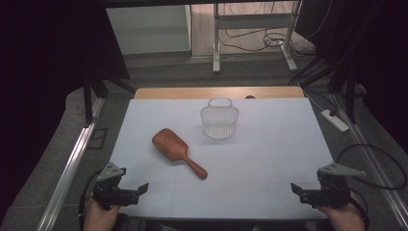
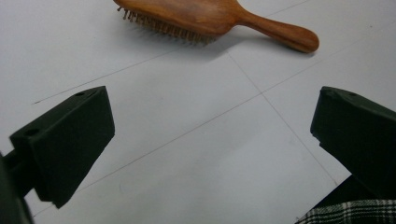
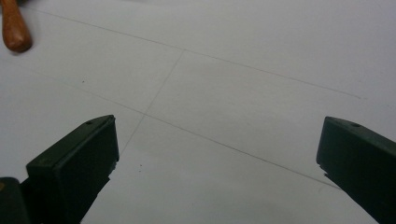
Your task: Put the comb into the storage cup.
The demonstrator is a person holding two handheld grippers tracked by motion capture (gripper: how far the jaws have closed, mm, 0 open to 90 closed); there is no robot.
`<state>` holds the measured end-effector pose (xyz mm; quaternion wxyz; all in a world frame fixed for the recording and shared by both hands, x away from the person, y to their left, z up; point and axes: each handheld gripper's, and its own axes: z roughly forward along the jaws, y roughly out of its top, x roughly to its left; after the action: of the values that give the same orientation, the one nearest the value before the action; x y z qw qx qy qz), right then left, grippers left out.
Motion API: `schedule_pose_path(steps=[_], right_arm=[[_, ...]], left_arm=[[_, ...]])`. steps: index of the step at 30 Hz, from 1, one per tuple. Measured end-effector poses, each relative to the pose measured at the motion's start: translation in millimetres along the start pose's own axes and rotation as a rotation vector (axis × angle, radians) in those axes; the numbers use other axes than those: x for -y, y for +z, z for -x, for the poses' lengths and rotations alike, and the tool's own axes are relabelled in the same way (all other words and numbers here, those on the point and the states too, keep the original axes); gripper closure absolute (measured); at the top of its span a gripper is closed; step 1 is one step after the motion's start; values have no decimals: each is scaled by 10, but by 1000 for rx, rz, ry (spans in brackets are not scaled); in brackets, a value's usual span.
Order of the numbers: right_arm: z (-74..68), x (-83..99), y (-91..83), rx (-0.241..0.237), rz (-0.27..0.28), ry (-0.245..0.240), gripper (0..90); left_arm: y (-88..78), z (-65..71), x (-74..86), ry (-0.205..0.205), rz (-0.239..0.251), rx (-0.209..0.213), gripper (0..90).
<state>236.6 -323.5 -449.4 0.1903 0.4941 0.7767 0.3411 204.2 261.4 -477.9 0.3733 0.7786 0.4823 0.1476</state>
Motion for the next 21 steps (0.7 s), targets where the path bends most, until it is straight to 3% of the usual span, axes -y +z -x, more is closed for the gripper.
schedule_pose_path(steps=[12,21], right_arm=[[17,-10,4,-15,-2,-7,0],[32,-4,10,-2,-20,-18,0]], left_arm=[[-31,-39,23,-25,20,32,0],[-23,-31,14,-18,13,33,0]])
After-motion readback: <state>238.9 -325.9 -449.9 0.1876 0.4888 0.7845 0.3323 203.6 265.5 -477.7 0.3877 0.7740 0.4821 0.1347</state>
